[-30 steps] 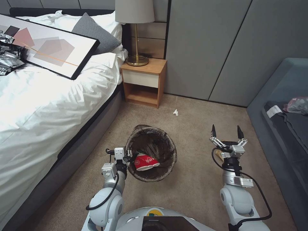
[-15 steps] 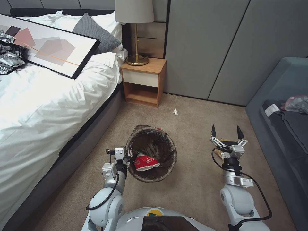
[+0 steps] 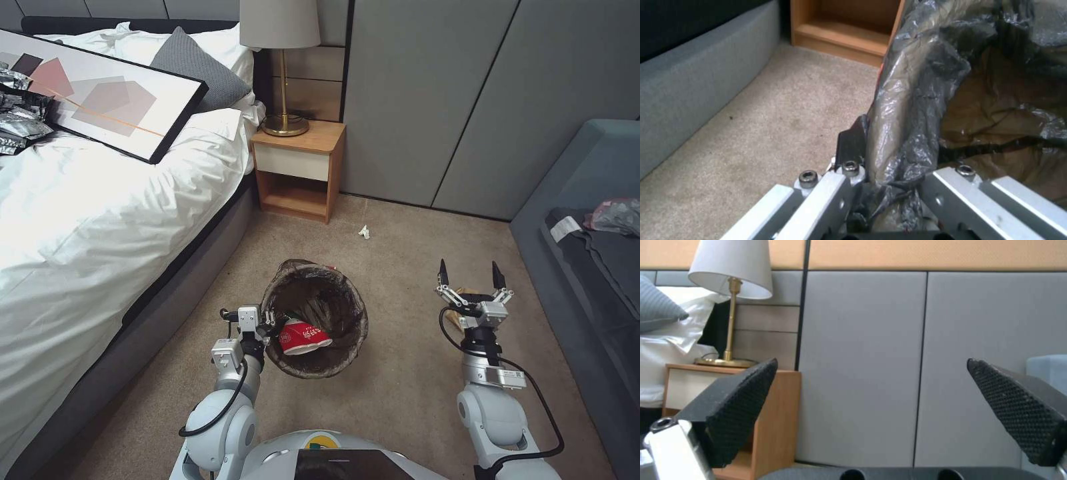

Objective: Pick up the trash bin, then pick up the garbage from the floor and place it into the trash bin.

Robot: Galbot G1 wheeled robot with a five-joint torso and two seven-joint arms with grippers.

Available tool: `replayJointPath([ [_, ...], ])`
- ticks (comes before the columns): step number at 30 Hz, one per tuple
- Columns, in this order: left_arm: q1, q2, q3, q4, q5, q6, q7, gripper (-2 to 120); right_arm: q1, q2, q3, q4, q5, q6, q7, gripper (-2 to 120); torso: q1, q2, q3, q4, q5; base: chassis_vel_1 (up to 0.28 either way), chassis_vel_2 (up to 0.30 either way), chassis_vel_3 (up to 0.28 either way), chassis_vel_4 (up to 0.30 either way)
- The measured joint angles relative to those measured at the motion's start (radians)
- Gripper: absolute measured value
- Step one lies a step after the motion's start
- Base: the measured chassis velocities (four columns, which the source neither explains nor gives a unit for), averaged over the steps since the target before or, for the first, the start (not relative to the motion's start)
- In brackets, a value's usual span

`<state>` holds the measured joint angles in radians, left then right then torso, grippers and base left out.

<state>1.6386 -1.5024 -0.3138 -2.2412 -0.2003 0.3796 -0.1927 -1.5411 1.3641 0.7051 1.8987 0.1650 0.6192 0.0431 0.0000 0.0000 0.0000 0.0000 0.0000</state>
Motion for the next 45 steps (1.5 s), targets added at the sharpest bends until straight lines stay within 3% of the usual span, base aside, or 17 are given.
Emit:
replayJointPath([
  [30,-0.001,-0.001,0.003,-0.001,0.0,0.0,0.001,3,-0.002,0.002,-0.006,-0.005,0.0,-0.005,0.004,100,0.0,0.0,0.0,0.0,0.0,0.0,0.0,0.0,0.0],
  [35,0.001,0.0,0.004,-0.003,0.0,0.0,0.001,3,0.01,-0.007,-0.002,-0.02,-0.012,-0.147,0.088,100,0.0,0.0,0.0,-0.0001,0.0,0.0,0.0,0.0,0.0],
  [37,0.002,0.001,0.005,-0.005,0.001,0.0,0.001,3,0.028,-0.018,0.014,-0.041,-0.004,-0.256,0.114,100,0.0,0.0,0.0,0.0,0.0001,0.0,0.0,0.0,0.0],
  [45,0.002,0.004,0.002,-0.008,0.0,0.0,0.002,3,0.068,-0.044,0.056,-0.087,0.027,-0.363,0.112,100,0.0,0.0,0.0,-0.0001,0.0001,0.0,0.0,0.0,0.0],
])
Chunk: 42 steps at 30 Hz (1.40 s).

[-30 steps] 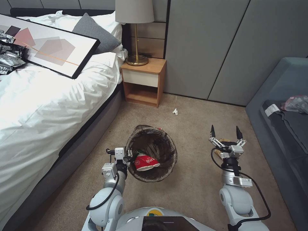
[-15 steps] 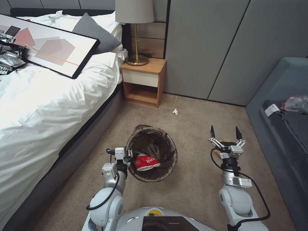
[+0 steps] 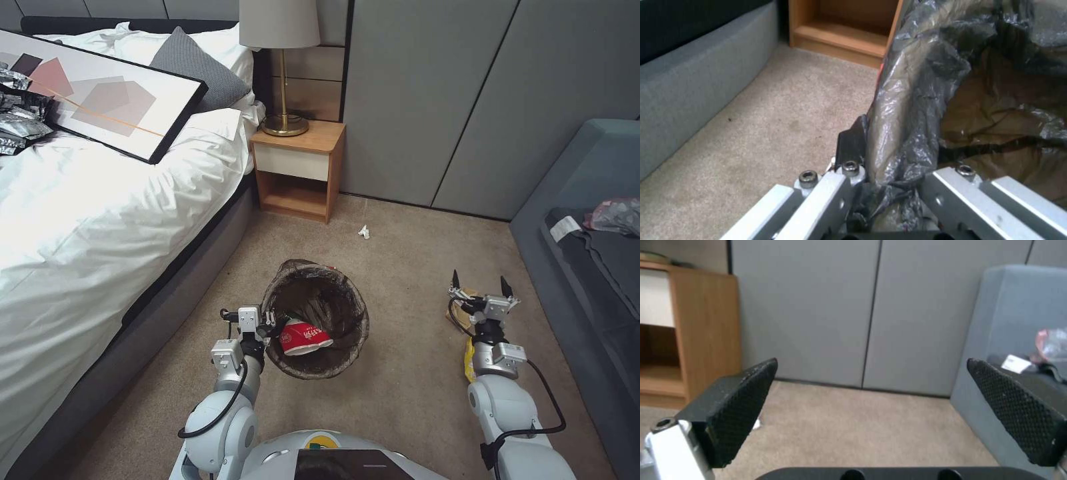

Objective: Pick up the trash bin, then pick up the garbage from the floor and place it into the trash bin.

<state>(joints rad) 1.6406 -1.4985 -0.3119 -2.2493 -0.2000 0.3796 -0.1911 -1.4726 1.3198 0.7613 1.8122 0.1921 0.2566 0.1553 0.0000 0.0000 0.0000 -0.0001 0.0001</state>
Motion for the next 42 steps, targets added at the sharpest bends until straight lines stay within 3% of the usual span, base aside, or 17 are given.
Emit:
replayJointPath([
  [14,-0.001,0.001,0.004,0.003,0.001,0.001,-0.001,3,0.07,-0.034,0.023,-0.118,0.021,-0.082,-0.03,100,0.0,0.0,0.0,0.0002,0.0,0.0,0.0,0.0,0.0],
  [21,0.003,0.005,0.004,0.003,0.002,0.001,-0.001,3,0.119,-0.064,0.017,-0.312,0.004,-0.193,-0.083,100,0.0,0.0,0.0,0.0,0.0,0.0,0.0,0.0,0.0],
  [42,0.006,0.009,0.008,0.0,0.002,0.0,-0.001,3,0.207,-0.07,0.005,-0.662,-0.024,-0.147,-0.11,100,0.0,0.0,0.0,0.0001,-0.0002,0.0,0.0,0.0,0.0],
])
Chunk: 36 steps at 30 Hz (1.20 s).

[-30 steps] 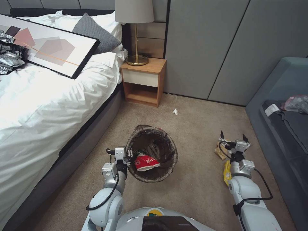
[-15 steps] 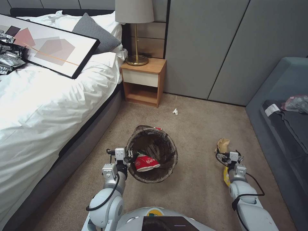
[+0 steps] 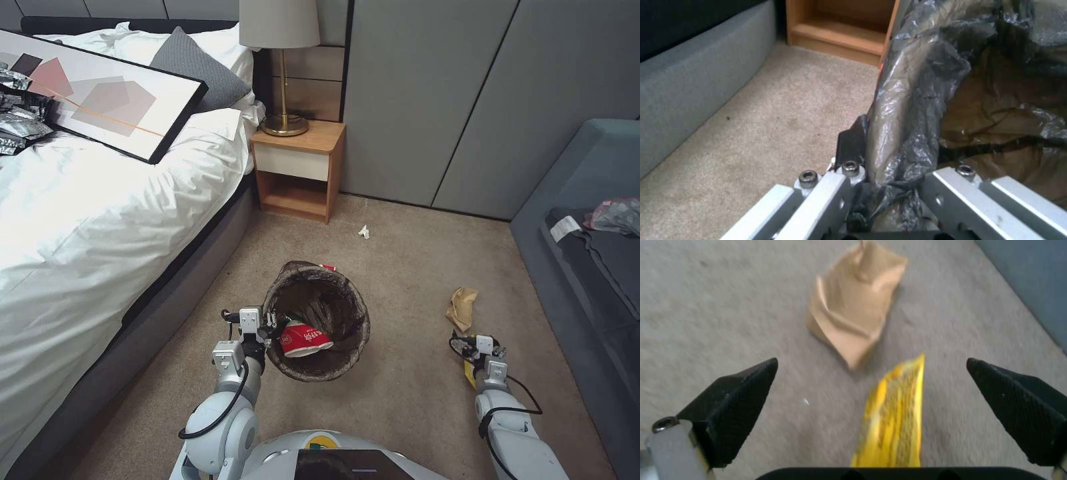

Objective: Pick up the trash bin, then pick up the garbage from the floor and place it into the trash bin.

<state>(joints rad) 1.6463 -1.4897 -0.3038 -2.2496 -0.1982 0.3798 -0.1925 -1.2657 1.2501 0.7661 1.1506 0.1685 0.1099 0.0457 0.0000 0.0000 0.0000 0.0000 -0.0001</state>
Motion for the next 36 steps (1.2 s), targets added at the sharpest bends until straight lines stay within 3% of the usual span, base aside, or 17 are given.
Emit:
replayJointPath([
  [19,0.008,0.003,0.001,-0.009,0.003,-0.003,0.0,3,0.083,-0.01,0.016,-0.251,-0.028,0.051,0.013,99,0.0,0.0,0.0,0.0,0.0001,0.0,0.0,0.0,0.0],
  [36,0.009,0.004,0.002,-0.011,0.003,-0.005,0.0,3,0.087,0.009,0.004,-0.284,-0.019,0.08,0.0,37,0.0,0.0,0.0,0.0004,0.0003,0.0,0.0,0.0,0.0],
])
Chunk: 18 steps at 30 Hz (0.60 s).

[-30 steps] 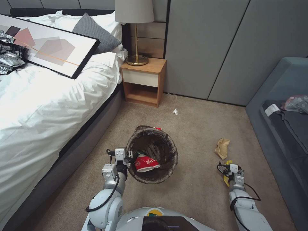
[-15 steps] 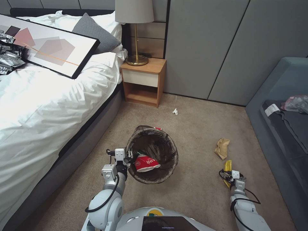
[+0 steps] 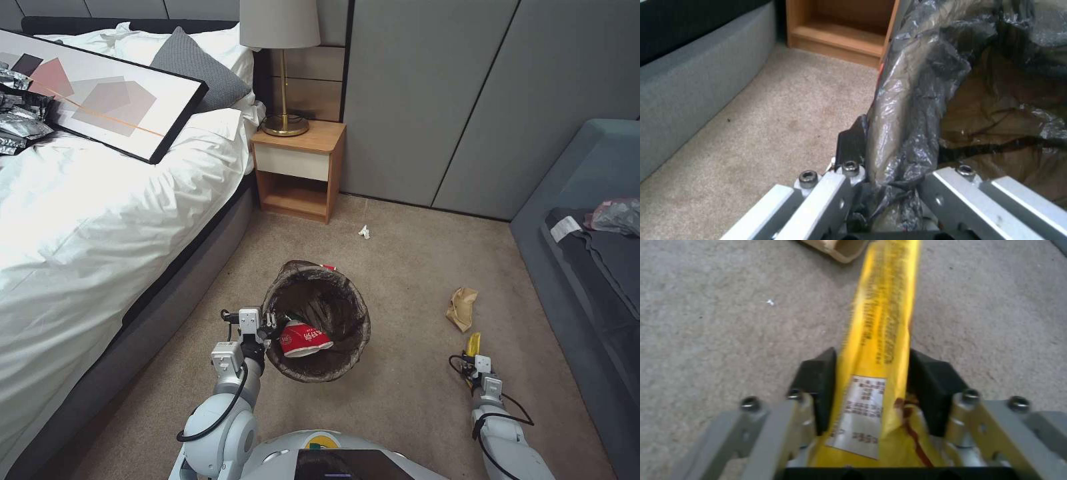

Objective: Pick up the trash bin, then pick up the garbage from the floor and place it into the trash bin.

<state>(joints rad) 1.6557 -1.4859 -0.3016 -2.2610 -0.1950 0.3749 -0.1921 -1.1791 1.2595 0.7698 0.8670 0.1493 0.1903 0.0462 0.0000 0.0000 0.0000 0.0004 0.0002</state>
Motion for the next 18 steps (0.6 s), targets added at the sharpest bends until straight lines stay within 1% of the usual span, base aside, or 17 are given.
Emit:
replayJointPath([
  [1,0.0,0.0,0.0,0.0,0.0,0.0,0.0,3,0.0,0.0,0.0,0.0,0.0,0.001,0.0,32,0.0,0.0,0.0,0.0,0.0001,0.0,0.0,0.0,0.0],
  [2,0.0,0.0,0.0,0.0,0.0,0.0,0.0,3,0.0,0.0,0.0,0.0,0.0,0.001,0.0,32,0.0,0.0,0.0,0.0,0.0001,0.0,0.0,0.0,0.0],
  [5,0.001,-0.001,0.002,0.0,0.003,0.0,0.0,3,-0.002,0.001,-0.001,0.001,0.0,0.004,0.0,14,0.0,0.0,0.0,-0.0003,0.0,0.0,0.0,0.0,0.0],
  [6,0.001,-0.001,0.002,0.0,0.003,0.0,0.0,3,-0.002,0.001,-0.001,0.001,0.0,0.004,0.0,14,0.0,0.0,0.0,-0.0003,0.0,0.0,0.0,0.0,0.0],
  [8,0.001,-0.001,0.002,0.0,0.004,0.0,0.0,3,-0.002,0.001,-0.001,0.001,0.0,0.006,0.0,6,0.0,0.0,0.0,-0.0006,-0.0001,0.0,0.0,0.0,0.0],
  [9,0.001,-0.001,0.002,0.0,0.004,0.0,0.0,3,-0.002,0.001,-0.001,0.001,0.0,0.006,0.0,6,0.0,0.0,0.0,-0.0006,-0.0001,0.0,0.0,0.0,0.0],
  [10,0.001,-0.001,0.002,0.0,0.004,0.0,0.0,3,-0.003,0.001,-0.001,0.001,0.0,0.007,0.0,0,0.0,0.0,0.0,-0.0006,-0.0001,0.0,0.0,0.0,0.0],
  [18,0.001,-0.001,0.002,0.0,0.004,0.0,0.0,3,-0.003,0.0,-0.002,0.005,0.0,0.019,0.0,0,0.0,0.0,0.0,-0.0005,-0.0002,0.0,0.0,0.0,0.0],
])
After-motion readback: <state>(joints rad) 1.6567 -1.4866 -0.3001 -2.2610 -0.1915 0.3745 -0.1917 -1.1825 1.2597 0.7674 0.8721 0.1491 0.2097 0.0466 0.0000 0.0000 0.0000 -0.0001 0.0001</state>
